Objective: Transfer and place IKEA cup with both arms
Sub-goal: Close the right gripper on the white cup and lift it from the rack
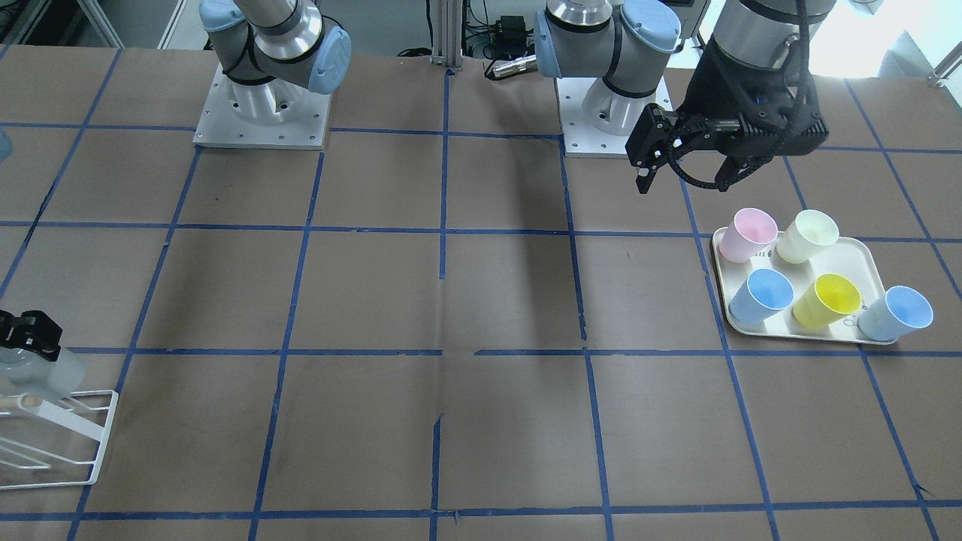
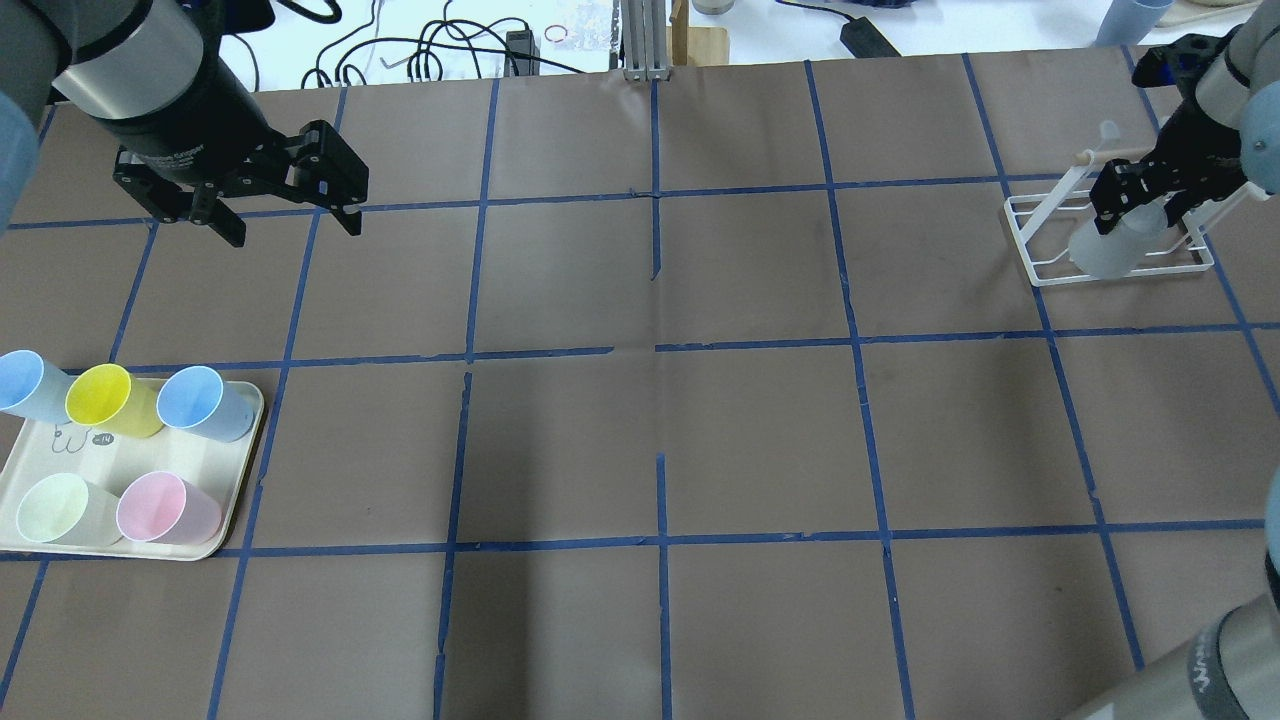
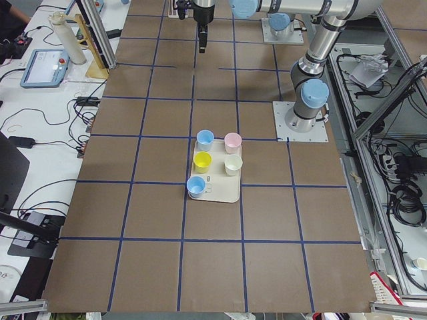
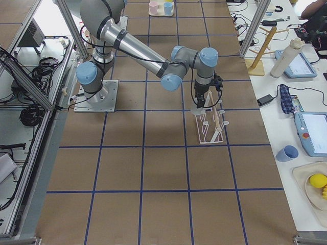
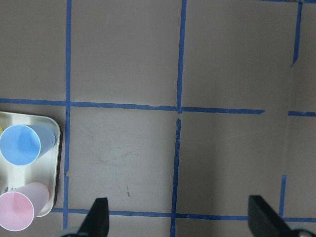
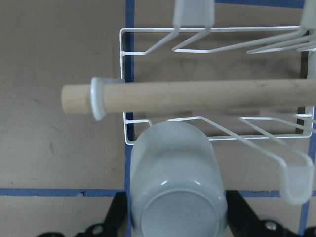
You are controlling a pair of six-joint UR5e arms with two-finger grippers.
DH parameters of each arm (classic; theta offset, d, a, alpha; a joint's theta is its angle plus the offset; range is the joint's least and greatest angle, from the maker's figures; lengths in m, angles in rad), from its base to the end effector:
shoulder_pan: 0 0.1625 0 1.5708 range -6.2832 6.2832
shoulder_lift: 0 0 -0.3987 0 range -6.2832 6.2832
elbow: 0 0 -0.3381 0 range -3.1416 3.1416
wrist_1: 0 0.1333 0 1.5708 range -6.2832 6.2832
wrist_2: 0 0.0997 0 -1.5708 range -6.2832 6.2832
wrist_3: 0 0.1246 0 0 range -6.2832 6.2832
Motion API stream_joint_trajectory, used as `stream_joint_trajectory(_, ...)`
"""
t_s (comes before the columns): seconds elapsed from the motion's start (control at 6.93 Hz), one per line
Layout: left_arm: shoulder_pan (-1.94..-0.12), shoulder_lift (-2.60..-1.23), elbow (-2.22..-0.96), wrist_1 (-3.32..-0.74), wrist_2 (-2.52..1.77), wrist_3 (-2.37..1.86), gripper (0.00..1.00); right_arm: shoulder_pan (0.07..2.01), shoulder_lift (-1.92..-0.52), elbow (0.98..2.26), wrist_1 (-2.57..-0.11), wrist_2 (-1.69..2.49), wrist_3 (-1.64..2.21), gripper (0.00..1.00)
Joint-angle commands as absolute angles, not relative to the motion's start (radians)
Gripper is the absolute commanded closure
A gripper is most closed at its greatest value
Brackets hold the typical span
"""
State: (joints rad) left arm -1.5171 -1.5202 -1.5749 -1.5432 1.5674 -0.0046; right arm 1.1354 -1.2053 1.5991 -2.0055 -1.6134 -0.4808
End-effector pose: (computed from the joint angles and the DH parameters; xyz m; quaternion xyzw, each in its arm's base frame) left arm -0.1107 -0.4328 0.4595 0.0291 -0.9989 0.0371 0.0008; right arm -0.1199 -0.5612 0.2848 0.0223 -0.9993 0.0089 0.0281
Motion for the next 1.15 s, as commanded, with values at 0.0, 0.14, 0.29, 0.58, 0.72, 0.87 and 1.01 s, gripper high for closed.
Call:
stream_joint_trajectory(0.0, -1.517, -1.525, -1.568, -1.543, 1.572, -0.003, 0.0, 1.138, -1.218, 1.588, -1.997, -1.612, -0.48, 0.52)
stream_joint_trajectory(0.14, -1.517, -1.525, -1.568, -1.543, 1.566, -0.005, 0.0, 1.138, -1.239, 1.583, -1.994, -1.597, -0.48, 0.52)
stream_joint_trajectory(0.29, -1.519, -1.517, -1.569, -1.543, 1.557, -0.009, 0.0, 1.14, -1.287, 1.571, -1.94, -1.582, -0.48, 0.52)
stream_joint_trajectory(0.58, -1.52, -1.519, -1.572, -1.545, 1.519, -0.009, 0.0, 1.141, -1.394, 1.522, -1.786, -1.539, -0.48, 0.51)
stream_joint_trajectory(0.72, -1.52, -1.511, -1.572, -1.546, 1.52, -0.009, 0.0, 1.141, -1.437, 1.505, -1.666, -1.454, -0.482, 0.52)
stream_joint_trajectory(0.87, -1.519, -1.516, -1.56, -1.546, 1.517, -0.002, 0.0, 1.146, -1.475, 1.506, -1.56, -1.313, -0.488, 0.52)
stream_joint_trajectory(1.01, -1.517, -1.499, -1.562, -1.561, 1.522, 0.008, 0.0, 1.167, -1.494, 1.511, -1.461, -1.154, -0.483, 0.52)
